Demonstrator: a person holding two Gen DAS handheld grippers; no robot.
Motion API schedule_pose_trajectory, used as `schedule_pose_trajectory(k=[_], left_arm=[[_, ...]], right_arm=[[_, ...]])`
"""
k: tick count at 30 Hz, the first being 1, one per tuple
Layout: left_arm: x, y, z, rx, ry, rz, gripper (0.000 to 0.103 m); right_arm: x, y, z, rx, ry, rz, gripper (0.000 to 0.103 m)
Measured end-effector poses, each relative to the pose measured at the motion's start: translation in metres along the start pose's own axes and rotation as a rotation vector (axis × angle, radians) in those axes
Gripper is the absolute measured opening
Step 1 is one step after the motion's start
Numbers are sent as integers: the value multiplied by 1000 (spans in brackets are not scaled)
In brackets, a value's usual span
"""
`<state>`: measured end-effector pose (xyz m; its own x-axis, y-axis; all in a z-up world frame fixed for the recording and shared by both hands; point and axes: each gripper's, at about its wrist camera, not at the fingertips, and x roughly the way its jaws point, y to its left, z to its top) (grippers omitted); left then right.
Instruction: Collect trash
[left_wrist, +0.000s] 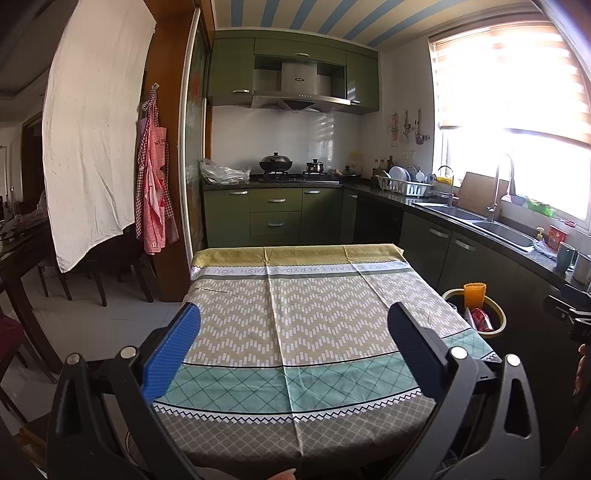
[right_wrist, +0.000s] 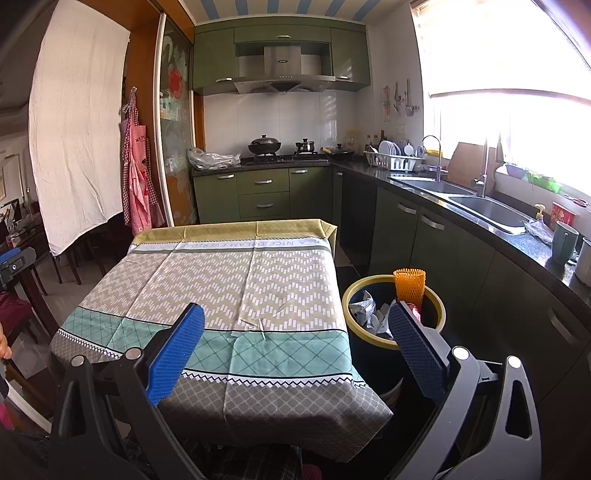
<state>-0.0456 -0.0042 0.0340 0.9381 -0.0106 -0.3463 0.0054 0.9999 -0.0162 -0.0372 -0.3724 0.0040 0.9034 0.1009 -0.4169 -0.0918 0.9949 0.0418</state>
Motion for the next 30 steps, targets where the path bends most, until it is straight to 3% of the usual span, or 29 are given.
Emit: schedule_pose_trajectory(k=[8, 30], left_arm=[[-1, -1, -2, 7, -4, 28, 96], [-2, -5, -2, 21, -1, 7, 96]], right_arm=[[0, 1, -1, -1, 2, 0, 98], [5, 0, -4, -3, 9, 2, 98]])
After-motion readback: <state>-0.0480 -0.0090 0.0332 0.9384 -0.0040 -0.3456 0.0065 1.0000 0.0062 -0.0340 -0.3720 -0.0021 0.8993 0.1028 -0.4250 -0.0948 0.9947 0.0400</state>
